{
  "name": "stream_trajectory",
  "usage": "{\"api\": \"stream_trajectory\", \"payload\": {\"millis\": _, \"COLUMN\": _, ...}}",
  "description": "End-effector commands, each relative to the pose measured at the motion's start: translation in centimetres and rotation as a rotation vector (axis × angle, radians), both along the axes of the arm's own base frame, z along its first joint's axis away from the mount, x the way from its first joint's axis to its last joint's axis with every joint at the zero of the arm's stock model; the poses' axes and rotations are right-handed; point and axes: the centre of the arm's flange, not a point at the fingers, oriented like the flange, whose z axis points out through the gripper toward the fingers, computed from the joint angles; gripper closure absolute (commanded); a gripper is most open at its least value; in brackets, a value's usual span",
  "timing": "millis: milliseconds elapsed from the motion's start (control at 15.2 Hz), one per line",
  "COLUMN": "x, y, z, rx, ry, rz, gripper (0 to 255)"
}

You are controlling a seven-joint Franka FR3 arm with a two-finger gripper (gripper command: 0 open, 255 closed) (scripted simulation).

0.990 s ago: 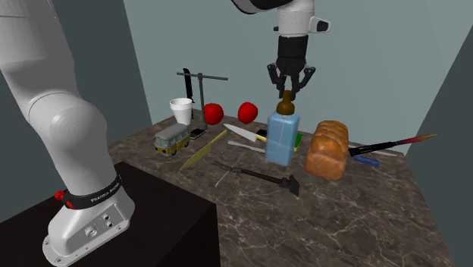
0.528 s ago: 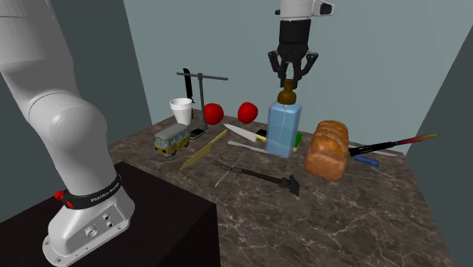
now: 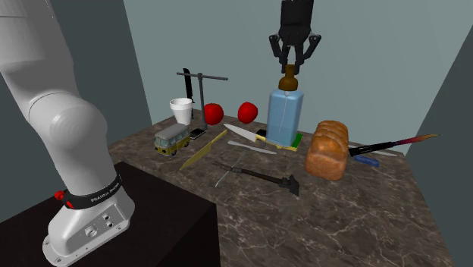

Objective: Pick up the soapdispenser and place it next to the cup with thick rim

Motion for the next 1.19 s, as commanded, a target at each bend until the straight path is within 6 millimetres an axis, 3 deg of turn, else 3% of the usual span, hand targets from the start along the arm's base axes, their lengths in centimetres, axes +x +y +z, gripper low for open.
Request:
{"api": "stream_trajectory", "payload": {"millis": 0, "x": 0.0, "y": -0.1, "z": 1.1, "rx": 0.0, "ry": 0.0, "rz": 0.0, "gripper": 255}}
{"api": "stream_trajectory", "payload": {"millis": 1122, "x": 0.0, "y": -0.1, "z": 10.1, "rx": 0.0, "ry": 0.0, "rz": 0.0, "gripper": 255}}
